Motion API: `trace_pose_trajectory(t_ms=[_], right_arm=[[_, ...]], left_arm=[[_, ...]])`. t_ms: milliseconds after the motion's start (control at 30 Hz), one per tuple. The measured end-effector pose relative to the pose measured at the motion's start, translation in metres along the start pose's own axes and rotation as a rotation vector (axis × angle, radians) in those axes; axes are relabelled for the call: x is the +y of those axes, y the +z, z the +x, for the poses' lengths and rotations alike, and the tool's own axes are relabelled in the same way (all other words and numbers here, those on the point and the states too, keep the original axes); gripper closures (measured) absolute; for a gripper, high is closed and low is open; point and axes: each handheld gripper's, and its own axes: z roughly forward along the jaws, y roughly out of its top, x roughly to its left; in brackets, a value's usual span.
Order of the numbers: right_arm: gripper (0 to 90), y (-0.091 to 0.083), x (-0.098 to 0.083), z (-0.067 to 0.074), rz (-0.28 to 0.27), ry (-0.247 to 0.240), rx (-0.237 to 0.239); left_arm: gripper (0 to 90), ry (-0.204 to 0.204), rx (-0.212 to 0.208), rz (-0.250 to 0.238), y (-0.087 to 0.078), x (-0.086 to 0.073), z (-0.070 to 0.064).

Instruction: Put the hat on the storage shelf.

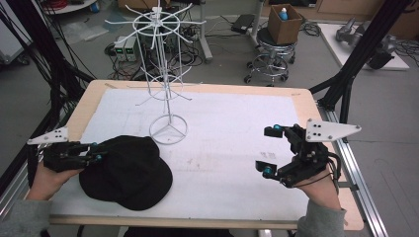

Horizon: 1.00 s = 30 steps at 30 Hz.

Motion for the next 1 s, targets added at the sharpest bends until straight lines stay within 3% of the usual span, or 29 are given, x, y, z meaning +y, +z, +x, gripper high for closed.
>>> trace_pose_trajectory(t_ms=[100, 400, 600, 733, 900, 1000], right_arm=[[0.7, 0.004, 0.0, 0.0, 0.013, 0.001, 0.005], [0.7, 0.007, -0.001, -0.001, 0.021, -0.003, 0.005], [0.7, 0.008, -0.001, -0.001, 0.024, -0.001, 0.007], [0.7, 0.01, -0.002, -0.002, 0.028, 0.003, 0.008], [0.7, 0.012, -0.003, -0.004, 0.037, 0.011, 0.014], [0.7, 0.012, -0.003, -0.004, 0.033, 0.004, 0.013]], left_arm=[[70.5, 0.008, -0.002, 0.015, 0.001, -0.001, 0.001], [71.7, 0.007, -0.024, 0.003, -0.001, 0.0, 0.0], [72.0, 0.013, -0.041, -0.036, -0.006, 0.005, -0.003], [72.0, 0.025, -0.036, -0.045, -0.008, 0.009, -0.007], [72.1, 0.012, -0.01, -0.041, -0.009, 0.015, -0.012], [72.1, 0.015, -0.022, -0.051, -0.011, 0.02, -0.015]])
